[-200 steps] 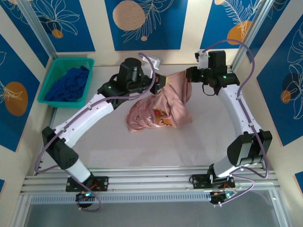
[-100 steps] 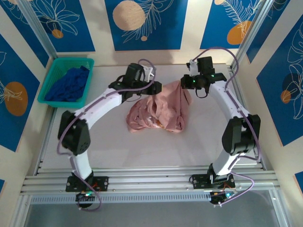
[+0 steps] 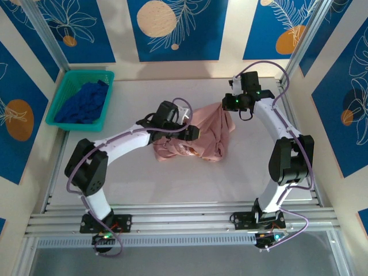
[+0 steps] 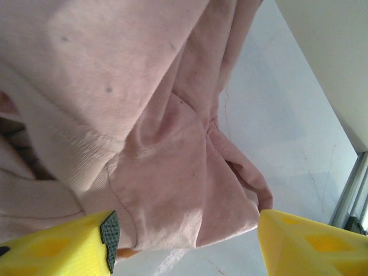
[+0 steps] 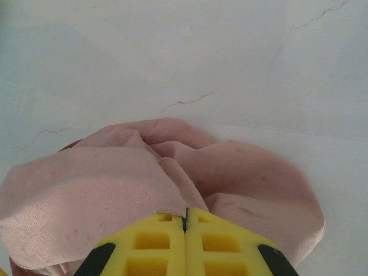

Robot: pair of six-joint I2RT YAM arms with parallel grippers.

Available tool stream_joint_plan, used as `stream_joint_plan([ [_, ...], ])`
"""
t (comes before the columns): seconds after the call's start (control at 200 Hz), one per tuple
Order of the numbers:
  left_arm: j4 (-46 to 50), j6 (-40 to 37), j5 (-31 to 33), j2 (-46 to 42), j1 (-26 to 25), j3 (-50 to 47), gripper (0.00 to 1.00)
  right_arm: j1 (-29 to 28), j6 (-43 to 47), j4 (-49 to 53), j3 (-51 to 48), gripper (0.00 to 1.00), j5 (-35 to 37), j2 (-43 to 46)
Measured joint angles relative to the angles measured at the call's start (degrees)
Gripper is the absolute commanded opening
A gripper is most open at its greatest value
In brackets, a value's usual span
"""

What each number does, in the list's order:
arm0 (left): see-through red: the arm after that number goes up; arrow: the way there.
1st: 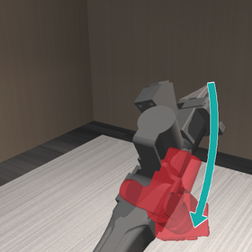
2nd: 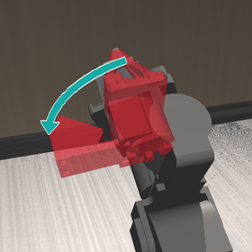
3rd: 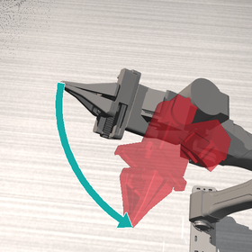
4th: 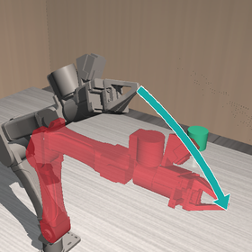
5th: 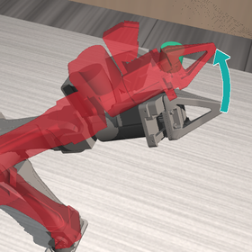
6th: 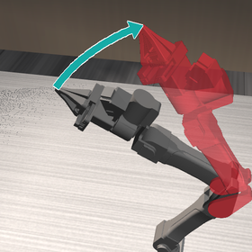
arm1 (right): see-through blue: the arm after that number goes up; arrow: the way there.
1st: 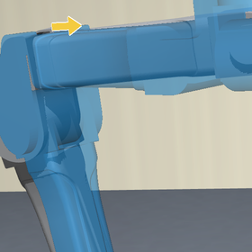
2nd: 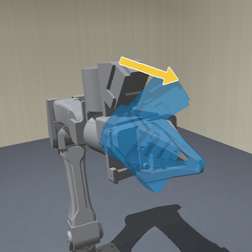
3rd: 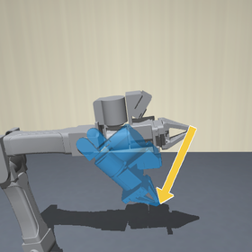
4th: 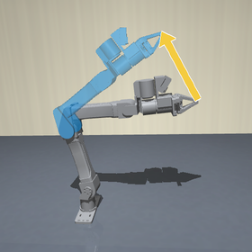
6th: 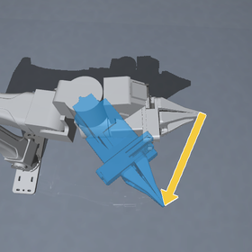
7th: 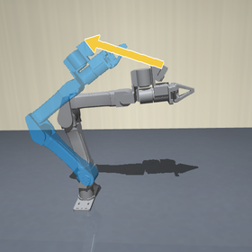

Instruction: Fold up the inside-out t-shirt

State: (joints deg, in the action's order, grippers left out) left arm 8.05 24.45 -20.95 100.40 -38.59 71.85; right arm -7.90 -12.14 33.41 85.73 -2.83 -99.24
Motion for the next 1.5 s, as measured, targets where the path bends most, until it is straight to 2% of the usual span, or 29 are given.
stream_joint_plan([
  [0.31, 0.09, -3.02, 5.16, 7.10, -0.07, 2.21, 0.61, 0.02, 0.00, 0.07, -0.26, 0.00, 0.00, 0.00],
  [0.63, -0.02, -2.19, 4.85, 9.14, -0.35, 2.38, 0.35, 0.22, 0.00, 0.04, -0.28, 0.00, -0.20, 0.00],
  [0.835, 0.09, -2.32, 4.22, 9.57, -0.55, 3.23, 0.15, 0.37, 0.00, 0.04, -0.28, 0.00, -0.20, 0.00],
  [0.95, 0.09, -2.51, 4.02, 9.53, -0.57, 3.54, 0.10, 0.44, 0.00, 0.04, -0.31, 0.00, -0.22, 0.00],
  [1.05, 0.63, -3.26, 4.20, 8.90, -0.57, 3.54, 0.00, 0.48, 0.00, 0.07, -0.31, 0.00, -0.24, 0.02],
  [1.22, 1.81, -4.57, 3.63, 3.26, 0.15, 3.45, 0.00, 0.48, 0.02, 0.11, -0.37, 0.00, -0.90, 1.07],
  [1.38, -0.42, -3.85, 0.31, -10.73, 2.99, -0.15, 0.00, -0.11, 0.22, -0.26, -0.42, 0.00, -2.38, 5.95],
  [1.44, -1.51, -3.56, -0.07, -16.85, 4.85, -1.51, 0.00, -0.87, 0.22, -0.92, -0.22, 0.08, -2.54, 7.39],
  [1.5, -2.16, -3.43, -0.04, -22.34, 6.82, -2.58, 0.00, -2.12, 0.13, -0.83, 1.25, 0.22, -2.47, 7.30],
])
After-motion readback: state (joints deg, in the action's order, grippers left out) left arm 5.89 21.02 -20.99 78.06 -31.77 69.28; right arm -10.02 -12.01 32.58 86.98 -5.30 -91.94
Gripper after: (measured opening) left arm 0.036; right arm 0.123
